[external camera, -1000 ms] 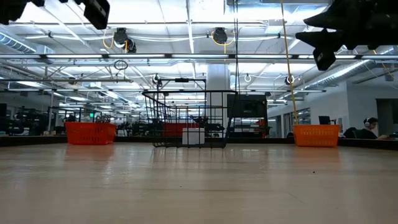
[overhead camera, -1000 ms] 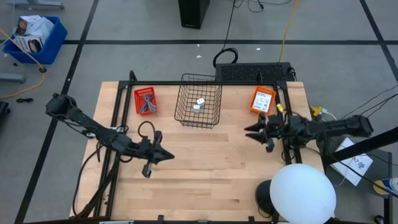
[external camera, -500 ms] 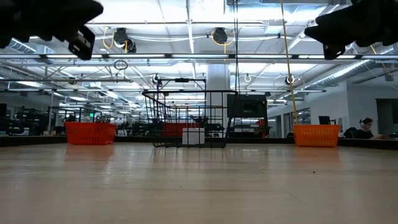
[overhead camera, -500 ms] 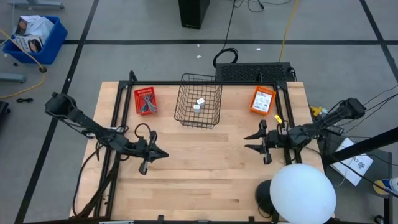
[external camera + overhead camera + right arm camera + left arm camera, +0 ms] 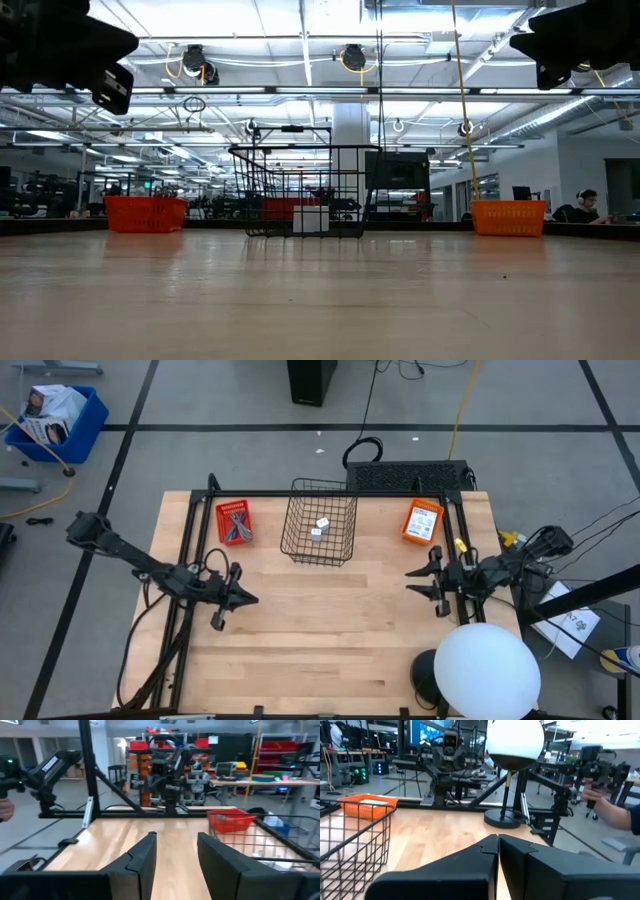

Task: Pick and place items into bin
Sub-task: Return to Home Position

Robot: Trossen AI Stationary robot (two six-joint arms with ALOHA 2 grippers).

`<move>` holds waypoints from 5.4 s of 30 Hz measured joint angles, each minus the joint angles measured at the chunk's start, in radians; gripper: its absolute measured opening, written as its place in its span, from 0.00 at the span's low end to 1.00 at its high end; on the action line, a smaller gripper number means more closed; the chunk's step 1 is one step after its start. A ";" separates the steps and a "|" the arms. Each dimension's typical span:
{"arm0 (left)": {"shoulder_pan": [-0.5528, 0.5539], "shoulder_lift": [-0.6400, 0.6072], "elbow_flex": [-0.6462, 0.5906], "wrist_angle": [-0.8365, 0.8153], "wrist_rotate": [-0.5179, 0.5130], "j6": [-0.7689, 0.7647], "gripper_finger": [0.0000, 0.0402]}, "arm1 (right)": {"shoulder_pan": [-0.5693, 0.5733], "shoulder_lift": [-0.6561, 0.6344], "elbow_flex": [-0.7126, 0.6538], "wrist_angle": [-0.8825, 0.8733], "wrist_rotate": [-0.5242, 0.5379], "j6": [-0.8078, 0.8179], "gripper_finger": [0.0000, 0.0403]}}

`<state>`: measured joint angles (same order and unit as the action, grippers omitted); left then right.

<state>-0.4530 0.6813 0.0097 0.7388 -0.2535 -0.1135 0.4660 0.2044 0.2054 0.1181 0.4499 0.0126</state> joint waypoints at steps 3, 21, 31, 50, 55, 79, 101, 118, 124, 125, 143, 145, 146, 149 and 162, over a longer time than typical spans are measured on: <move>0.000 -0.084 0.000 -0.098 -0.030 0.003 0.04 | 0.000 -0.047 0.000 -0.055 0.030 -0.021 0.33; 0.000 -0.580 0.001 -0.592 -0.105 0.049 0.04 | 0.000 -0.201 0.035 -0.353 0.082 0.017 0.33; 0.000 -0.680 0.013 -0.700 -0.158 0.054 0.04 | -0.001 -0.202 0.037 -0.396 0.189 0.079 0.33; 0.000 -0.679 0.014 -0.707 -0.134 0.037 0.04 | -0.001 -0.200 -0.141 -0.126 -0.130 0.054 0.33; 0.000 -0.674 0.014 -0.707 -0.136 0.037 0.04 | -0.002 -0.185 -0.160 -0.120 -0.089 0.051 0.33; 0.000 -0.674 0.014 -0.703 -0.139 0.038 0.04 | -0.002 -0.173 -0.163 0.032 -0.085 0.054 0.33; 0.000 -0.674 0.014 -0.701 -0.139 0.038 0.04 | -0.002 -0.173 -0.163 0.035 -0.085 0.054 0.33; 0.000 -0.674 0.014 -0.700 -0.139 0.038 0.04 | -0.002 -0.173 -0.164 0.035 -0.086 0.054 0.33; 0.000 -0.674 0.014 -0.700 -0.139 0.038 0.04 | -0.002 -0.173 -0.164 0.035 -0.086 0.054 0.33; 0.000 -0.674 0.014 -0.700 -0.139 0.038 0.04 | -0.002 -0.173 -0.164 0.035 -0.086 0.054 0.33; 0.000 -0.674 0.014 -0.700 -0.139 0.038 0.04 | -0.002 -0.173 -0.163 0.035 -0.086 0.054 0.33; 0.000 -0.674 0.014 -0.700 -0.138 0.038 0.04 | -0.002 -0.173 -0.163 0.035 -0.086 0.054 0.33; 0.000 -0.674 0.014 -0.700 -0.139 0.038 0.04 | -0.002 -0.173 -0.163 0.035 -0.086 0.054 0.33; 0.000 -0.674 0.014 -0.700 -0.139 0.038 0.04 | -0.002 -0.173 -0.163 0.035 -0.086 0.054 0.33; 0.000 -0.674 0.014 -0.700 -0.138 0.038 0.04 | -0.002 -0.173 -0.163 0.035 -0.086 0.054 0.33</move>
<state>-0.4529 0.0071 0.0235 0.0383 -0.3920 -0.0757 0.4644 0.0319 0.0422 0.1528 0.3637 0.0662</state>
